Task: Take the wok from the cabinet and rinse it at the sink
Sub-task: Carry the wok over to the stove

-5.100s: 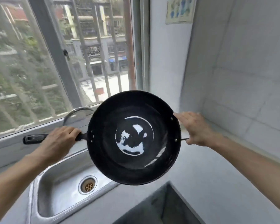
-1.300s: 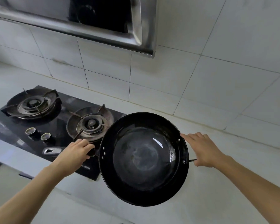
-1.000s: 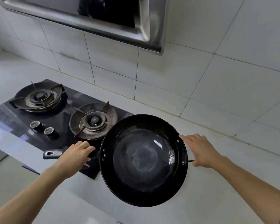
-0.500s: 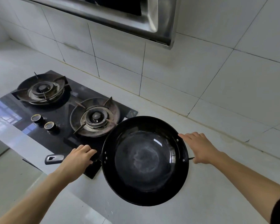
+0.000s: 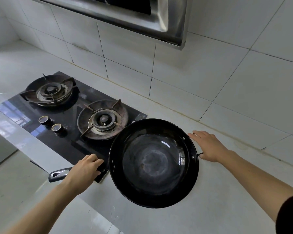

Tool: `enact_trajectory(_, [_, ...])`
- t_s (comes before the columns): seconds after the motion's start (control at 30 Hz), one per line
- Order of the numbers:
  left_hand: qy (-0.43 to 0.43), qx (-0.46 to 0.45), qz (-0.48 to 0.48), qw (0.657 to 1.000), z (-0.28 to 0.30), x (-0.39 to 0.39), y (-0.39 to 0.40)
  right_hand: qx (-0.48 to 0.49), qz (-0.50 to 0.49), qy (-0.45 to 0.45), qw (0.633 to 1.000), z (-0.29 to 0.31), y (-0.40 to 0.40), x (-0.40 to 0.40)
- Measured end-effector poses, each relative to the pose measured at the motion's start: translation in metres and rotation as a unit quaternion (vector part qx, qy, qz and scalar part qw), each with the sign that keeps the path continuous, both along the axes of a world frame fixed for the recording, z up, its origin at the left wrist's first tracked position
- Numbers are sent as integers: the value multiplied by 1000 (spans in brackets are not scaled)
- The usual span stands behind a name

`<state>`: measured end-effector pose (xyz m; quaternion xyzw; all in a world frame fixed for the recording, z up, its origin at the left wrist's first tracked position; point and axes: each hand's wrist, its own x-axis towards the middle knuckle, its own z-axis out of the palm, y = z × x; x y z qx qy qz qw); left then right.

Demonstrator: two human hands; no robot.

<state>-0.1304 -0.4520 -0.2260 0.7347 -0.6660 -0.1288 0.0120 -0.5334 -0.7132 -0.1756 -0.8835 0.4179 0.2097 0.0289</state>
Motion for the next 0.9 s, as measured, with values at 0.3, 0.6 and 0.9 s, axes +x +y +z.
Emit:
enact_trajectory(0.3, [-15, 48, 48, 998, 8, -28, 17, 6, -44, -109, 993, 4, 32, -4])
enact_trajectory(0.6, [-2, 59, 88, 994, 9, -70, 41, 9, -44, -147, 988, -9, 99, 7])
enact_trajectory(0.9, [48, 34, 81, 995, 7, -97, 53, 1, -120, -137, 983, -18, 164, 25])
